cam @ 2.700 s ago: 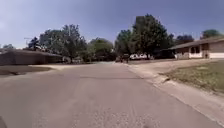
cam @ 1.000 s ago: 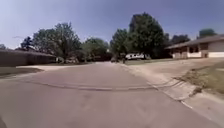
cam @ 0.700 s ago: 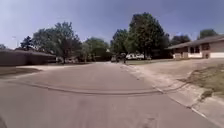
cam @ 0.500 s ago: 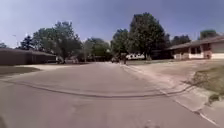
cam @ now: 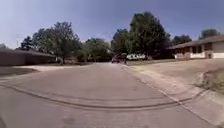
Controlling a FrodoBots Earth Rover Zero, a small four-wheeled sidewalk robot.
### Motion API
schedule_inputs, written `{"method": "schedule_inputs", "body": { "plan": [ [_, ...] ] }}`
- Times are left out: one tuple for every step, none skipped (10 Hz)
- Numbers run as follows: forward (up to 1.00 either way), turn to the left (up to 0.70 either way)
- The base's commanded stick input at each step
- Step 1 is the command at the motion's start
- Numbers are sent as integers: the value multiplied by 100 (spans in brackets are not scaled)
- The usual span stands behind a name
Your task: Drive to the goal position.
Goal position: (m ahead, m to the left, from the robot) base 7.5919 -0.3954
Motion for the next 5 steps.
{"method": "schedule_inputs", "body": {
  "plan": [
    [70,0],
    [70,0],
    [70,0],
    [70,-14],
    [70,-35]
  ]
}}
